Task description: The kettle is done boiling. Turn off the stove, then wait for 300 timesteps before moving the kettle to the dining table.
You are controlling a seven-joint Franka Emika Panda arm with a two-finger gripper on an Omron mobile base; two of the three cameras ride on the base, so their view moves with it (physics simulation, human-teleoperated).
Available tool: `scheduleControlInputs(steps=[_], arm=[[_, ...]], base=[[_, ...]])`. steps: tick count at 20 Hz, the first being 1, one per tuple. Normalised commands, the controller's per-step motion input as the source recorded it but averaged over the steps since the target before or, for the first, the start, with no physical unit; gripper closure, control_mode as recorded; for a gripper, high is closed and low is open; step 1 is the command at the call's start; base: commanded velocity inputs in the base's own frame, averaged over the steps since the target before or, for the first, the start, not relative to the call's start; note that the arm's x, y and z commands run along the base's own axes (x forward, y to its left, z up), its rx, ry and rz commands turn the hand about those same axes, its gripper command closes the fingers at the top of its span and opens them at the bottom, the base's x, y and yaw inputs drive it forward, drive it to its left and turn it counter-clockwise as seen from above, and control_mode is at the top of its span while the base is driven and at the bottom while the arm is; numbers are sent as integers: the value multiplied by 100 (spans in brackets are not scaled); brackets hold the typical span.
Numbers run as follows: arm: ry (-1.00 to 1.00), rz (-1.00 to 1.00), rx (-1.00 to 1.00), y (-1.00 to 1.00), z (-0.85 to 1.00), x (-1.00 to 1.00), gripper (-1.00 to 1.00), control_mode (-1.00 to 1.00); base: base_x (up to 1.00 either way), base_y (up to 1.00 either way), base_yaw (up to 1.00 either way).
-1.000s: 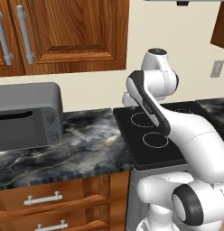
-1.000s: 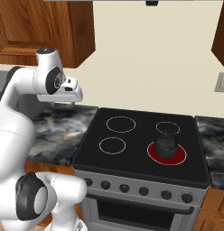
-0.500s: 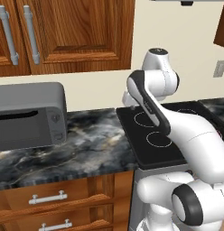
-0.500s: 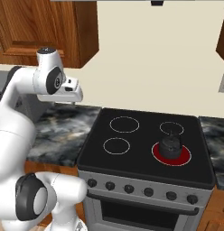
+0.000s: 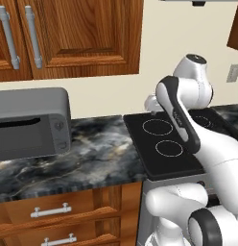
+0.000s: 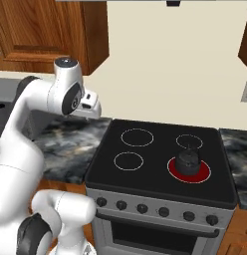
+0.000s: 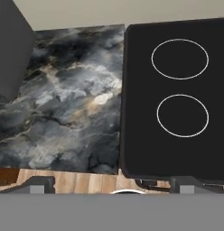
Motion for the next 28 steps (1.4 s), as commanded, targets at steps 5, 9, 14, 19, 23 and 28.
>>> scheduleControlInputs(steps=[5,9,14,19,23,28], arm=[[-10,-12,15,-43,0,-37,-100,-100],[-7,-13,19,-60,0,-41,-100,-100],[-3,-15,25,-69,0,-46,-100,-100],[-3,-16,24,-62,-3,-60,-100,-100],[-5,-14,21,-54,-5,-60,-100,-100],[-2,-14,21,-47,-13,-48,-100,-100]], base=[[0,0,0],[0,0,0],[0,0,0],[0,0,0],[0,0,0],[0,0,0]])
